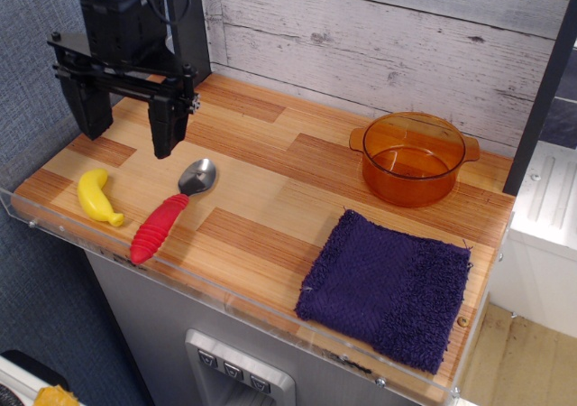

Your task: Put the banana to the right of the spoon.

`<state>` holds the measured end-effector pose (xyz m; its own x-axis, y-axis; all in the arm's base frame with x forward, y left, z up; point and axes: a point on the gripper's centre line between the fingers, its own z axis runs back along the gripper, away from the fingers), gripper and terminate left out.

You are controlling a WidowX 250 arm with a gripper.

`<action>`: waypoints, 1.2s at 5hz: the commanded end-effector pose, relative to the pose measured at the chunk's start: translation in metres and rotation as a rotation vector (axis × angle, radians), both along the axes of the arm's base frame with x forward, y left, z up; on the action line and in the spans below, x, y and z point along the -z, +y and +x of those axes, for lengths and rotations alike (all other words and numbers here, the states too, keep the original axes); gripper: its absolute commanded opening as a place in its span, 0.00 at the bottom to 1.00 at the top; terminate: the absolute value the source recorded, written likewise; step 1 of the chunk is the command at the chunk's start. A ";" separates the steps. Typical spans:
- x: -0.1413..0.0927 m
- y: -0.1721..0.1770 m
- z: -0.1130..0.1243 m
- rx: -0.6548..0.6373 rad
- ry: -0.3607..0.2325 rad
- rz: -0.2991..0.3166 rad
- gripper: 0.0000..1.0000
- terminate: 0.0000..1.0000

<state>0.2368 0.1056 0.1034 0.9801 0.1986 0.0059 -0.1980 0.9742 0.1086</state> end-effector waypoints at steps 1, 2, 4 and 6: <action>0.024 0.050 0.007 -0.177 -0.003 0.064 1.00 0.00; 0.038 0.060 0.008 -0.223 -0.018 0.069 1.00 0.00; 0.053 0.078 0.006 -0.268 -0.038 0.075 1.00 0.00; 0.074 0.081 0.007 -0.264 -0.017 0.070 1.00 0.00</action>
